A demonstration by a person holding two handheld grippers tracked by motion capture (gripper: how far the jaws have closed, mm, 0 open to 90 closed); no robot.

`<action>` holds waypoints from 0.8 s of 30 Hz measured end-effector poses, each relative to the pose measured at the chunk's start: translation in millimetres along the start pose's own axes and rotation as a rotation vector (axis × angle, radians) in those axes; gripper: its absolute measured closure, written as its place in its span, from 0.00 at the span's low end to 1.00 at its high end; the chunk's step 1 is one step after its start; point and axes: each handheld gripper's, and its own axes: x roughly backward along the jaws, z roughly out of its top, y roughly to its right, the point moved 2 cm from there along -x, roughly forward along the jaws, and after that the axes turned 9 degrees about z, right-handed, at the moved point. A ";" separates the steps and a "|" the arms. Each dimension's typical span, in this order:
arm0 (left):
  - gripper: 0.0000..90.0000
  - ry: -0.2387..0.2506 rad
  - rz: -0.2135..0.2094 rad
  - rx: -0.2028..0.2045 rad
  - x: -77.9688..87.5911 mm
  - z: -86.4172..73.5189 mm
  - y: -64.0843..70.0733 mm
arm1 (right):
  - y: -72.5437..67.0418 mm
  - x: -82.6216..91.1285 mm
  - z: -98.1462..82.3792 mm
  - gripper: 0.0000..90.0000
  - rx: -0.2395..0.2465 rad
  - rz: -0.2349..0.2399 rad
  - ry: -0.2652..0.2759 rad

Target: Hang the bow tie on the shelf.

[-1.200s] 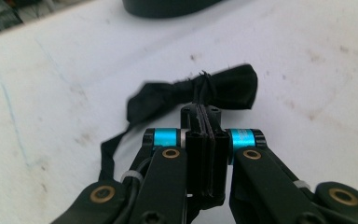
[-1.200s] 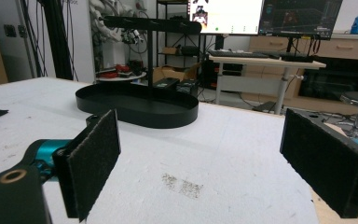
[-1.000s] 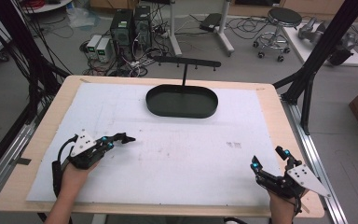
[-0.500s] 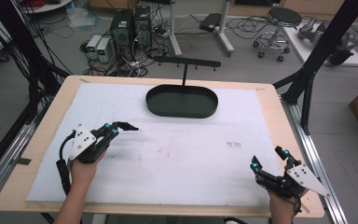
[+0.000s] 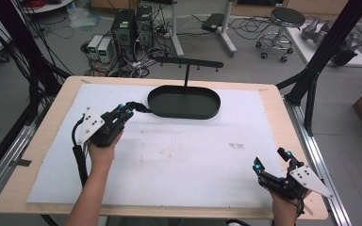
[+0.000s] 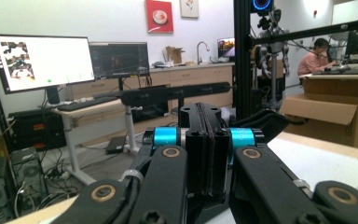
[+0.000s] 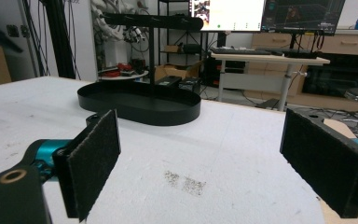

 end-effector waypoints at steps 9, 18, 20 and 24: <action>0.99 0.018 -0.033 0.037 -37.3 6.0 5.3 | -0.4 -0.8 -0.8 0.12 -0.006 0.004 -0.004; 0.99 0.058 -0.040 0.078 -80.0 5.9 3.0 | -2.3 -4.5 -1.8 0.12 -0.015 0.023 -0.004; 0.99 0.063 -0.044 0.090 -88.6 6.1 2.1 | -2.5 -5.0 -1.9 0.12 -0.013 0.025 -0.004; 0.99 0.072 -0.037 0.100 -104.0 8.1 0.1 | -3.9 -6.2 -2.1 0.12 -0.020 0.033 -0.004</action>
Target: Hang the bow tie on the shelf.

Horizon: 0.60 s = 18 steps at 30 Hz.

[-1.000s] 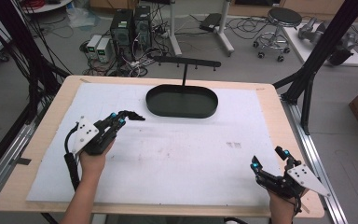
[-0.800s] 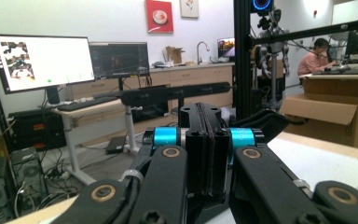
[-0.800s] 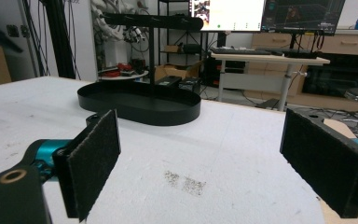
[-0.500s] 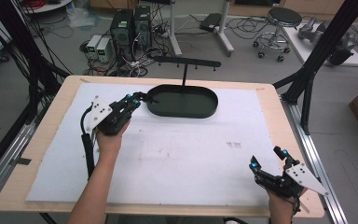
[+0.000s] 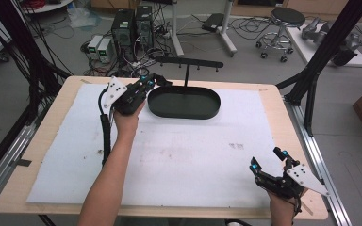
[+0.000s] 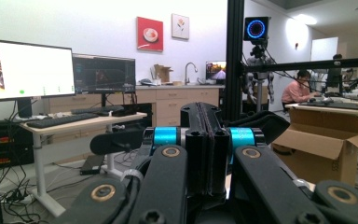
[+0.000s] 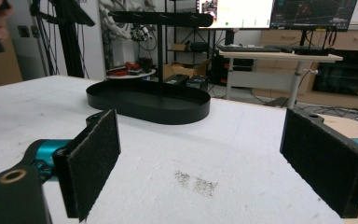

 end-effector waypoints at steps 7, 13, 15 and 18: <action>0.99 0.009 0.016 0.013 -25.9 0.7 -7.3 | 0.3 -1.1 -0.5 0.12 -0.003 0.008 0.003; 0.99 -0.006 0.028 0.015 -39.3 -6.9 -13.1 | 0.7 -4.8 -2.1 0.12 -0.015 0.021 -0.002; 0.99 -0.012 0.038 0.021 -44.1 -9.3 -16.0 | 0.0 -5.3 -2.3 0.12 -0.017 0.025 -0.004; 0.99 -0.028 0.048 0.017 -53.0 -12.5 -20.6 | -1.6 -6.7 -2.2 0.12 -0.012 0.033 -0.005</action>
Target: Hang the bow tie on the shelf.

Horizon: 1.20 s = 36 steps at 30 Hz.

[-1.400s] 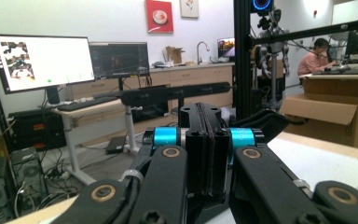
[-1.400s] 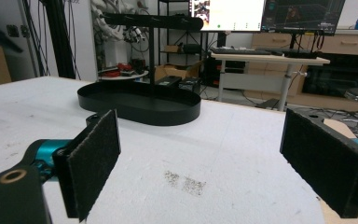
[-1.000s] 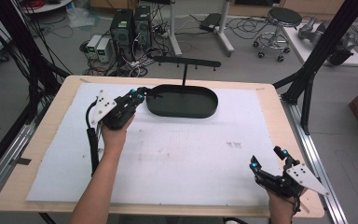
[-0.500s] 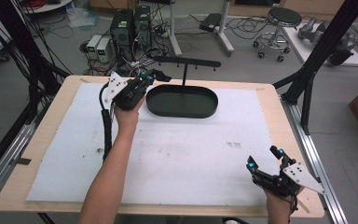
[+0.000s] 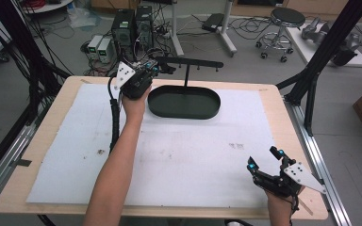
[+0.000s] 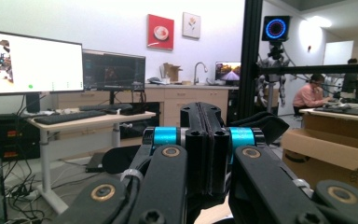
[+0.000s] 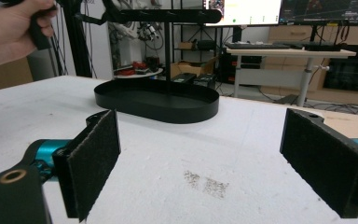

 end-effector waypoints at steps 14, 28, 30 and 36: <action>0.99 -0.028 0.052 0.011 -24.9 -8.3 -19.1 | -6.0 -8.8 -1.9 0.12 0.018 0.028 -0.026; 0.99 -0.053 0.108 0.001 -33.0 -13.0 -35.8 | -8.4 -11.0 -2.6 0.12 0.019 0.043 -0.035; 0.98 -0.058 0.116 -0.007 -33.4 -14.3 -37.9 | -8.3 -11.1 -2.7 0.12 0.021 0.044 -0.035; 0.97 -0.074 0.152 -0.011 -30.7 -18.1 -48.1 | -8.7 -11.2 -2.7 0.12 0.020 0.046 -0.034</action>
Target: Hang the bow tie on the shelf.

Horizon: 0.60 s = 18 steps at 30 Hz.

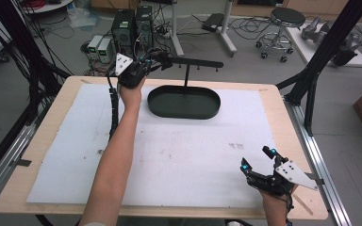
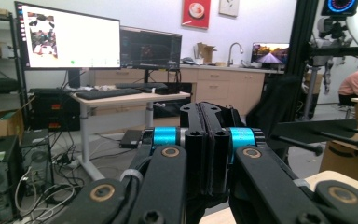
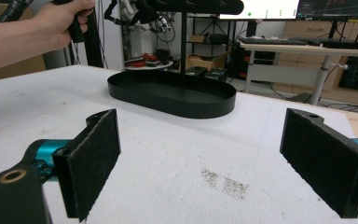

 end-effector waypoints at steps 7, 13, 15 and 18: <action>0.42 0.009 0.066 0.039 5.7 0.2 -11.3 | -0.2 -0.8 -0.1 0.12 0.003 0.007 0.001; 0.23 -0.020 0.048 -0.002 22.1 5.4 -17.9 | 0.4 1.1 0.6 0.12 -0.010 0.006 0.014; 0.20 -0.032 0.025 -0.013 30.7 7.7 -18.0 | 1.0 1.6 0.8 0.12 -0.018 0.002 0.023; 0.20 -0.033 0.001 -0.037 45.3 12.3 -18.0 | 2.2 1.8 0.8 0.12 -0.015 -0.005 0.029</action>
